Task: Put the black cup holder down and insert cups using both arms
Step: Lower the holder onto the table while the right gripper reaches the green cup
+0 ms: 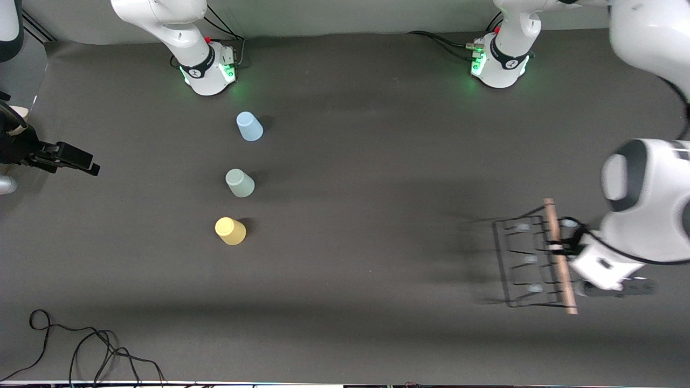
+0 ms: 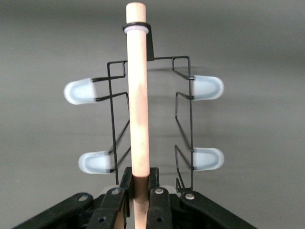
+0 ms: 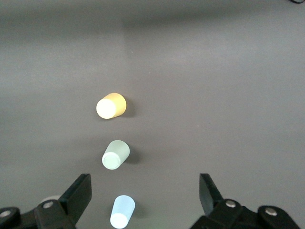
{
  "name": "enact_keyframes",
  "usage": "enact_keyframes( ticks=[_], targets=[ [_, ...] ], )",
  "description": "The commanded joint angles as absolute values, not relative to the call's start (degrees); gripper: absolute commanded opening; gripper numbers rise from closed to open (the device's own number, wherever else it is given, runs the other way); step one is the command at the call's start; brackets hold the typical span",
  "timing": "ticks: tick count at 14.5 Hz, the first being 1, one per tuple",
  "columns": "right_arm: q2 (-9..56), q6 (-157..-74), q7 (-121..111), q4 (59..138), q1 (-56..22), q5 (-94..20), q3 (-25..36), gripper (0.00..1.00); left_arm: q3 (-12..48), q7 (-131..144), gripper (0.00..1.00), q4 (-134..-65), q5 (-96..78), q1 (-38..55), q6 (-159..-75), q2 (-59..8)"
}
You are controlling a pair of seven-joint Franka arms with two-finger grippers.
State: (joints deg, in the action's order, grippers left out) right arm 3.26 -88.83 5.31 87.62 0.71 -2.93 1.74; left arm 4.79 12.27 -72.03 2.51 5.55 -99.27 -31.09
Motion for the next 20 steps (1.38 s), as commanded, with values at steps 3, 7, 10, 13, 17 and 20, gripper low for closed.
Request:
enact_keyframes(
  ticks=[3, 7, 10, 13, 17, 20],
  targets=[
    [3.08, -87.89, 4.39, 87.1, 0.88, -2.11, 1.85, 1.0, 3.78, 17.38, 0.0, -75.5, -3.87, 13.69, -103.27, -27.42],
    [2.46, -86.22, 4.39, 89.12, 0.7, -2.46, 2.99, 1.0, 3.78, 28.46, 0.0, -76.81, -3.61, 21.95, -108.89, -27.68],
    [1.68, -86.66, 5.36, 91.05, -0.44, -2.64, 2.9, 0.98, 3.6, 34.6, 0.0, -80.94, -2.99, 28.45, -112.75, -27.51],
    [0.36, -88.41, 10.25, 93.94, -2.89, -2.9, 2.81, 0.98, 3.69, 37.96, 0.0, -81.38, -2.99, 32.85, -113.2, -27.6],
    [-2.8, -95.87, 18.88, 102.98, -8.34, -3.16, 2.81, 0.97, 3.52, 44.01, 0.0, -83.49, -2.29, 39.36, -117.76, -28.48],
    [-4.57, -99.4, 21.09, 110.02, -10.9, -3.16, 2.81, 0.97, 3.52, 46.75, 0.0, -87.0, -0.44, 42.35, -121.01, -28.74]
  ],
)
